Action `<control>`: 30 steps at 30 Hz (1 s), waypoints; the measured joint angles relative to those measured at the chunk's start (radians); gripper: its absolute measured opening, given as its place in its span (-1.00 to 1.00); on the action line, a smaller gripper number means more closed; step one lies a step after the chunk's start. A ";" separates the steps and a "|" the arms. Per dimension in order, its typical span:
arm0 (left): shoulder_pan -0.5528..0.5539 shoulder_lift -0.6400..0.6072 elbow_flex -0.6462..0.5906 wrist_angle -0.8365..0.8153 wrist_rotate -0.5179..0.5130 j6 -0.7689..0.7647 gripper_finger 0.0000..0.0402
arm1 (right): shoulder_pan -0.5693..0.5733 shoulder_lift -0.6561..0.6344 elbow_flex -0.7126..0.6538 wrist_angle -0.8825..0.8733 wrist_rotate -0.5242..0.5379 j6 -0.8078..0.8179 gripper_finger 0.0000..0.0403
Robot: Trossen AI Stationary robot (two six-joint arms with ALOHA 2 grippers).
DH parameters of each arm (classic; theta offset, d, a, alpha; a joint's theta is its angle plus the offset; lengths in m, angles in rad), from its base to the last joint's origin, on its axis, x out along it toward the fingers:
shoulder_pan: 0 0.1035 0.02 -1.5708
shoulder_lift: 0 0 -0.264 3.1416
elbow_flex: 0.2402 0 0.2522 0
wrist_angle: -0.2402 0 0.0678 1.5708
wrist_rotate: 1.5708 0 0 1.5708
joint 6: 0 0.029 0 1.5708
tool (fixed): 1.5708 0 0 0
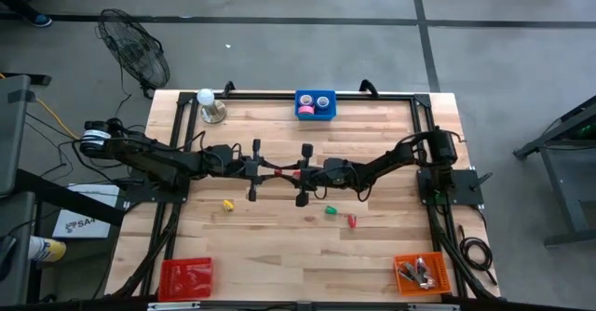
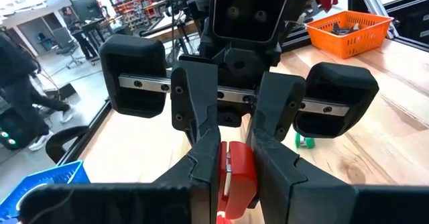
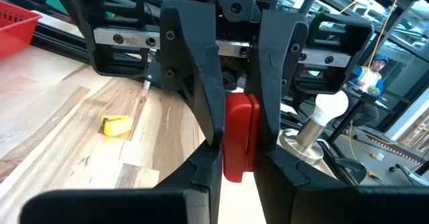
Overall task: Pick and place Stapler, Stapler remover, tape
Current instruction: Put the bottom right red stapler into the red bin
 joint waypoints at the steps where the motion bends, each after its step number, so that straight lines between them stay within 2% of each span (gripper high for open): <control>1: 0.000 0.000 0.000 0.000 0.000 0.000 -0.70 | 0.000 0.000 0.000 -0.003 0.000 0.005 -0.67; 19: 0.000 0.001 0.000 -0.008 0.004 -0.003 -0.70 | -0.002 -0.001 0.001 -0.047 -0.011 0.044 -0.66; 22: -0.001 0.000 -0.002 -0.003 0.009 0.000 -0.70 | -0.002 -0.001 -0.004 -0.080 0.000 0.060 -0.57; 30: -0.001 -0.001 -0.002 -0.002 0.008 0.000 -0.70 | -0.005 0.003 -0.004 -0.173 0.017 0.097 -0.19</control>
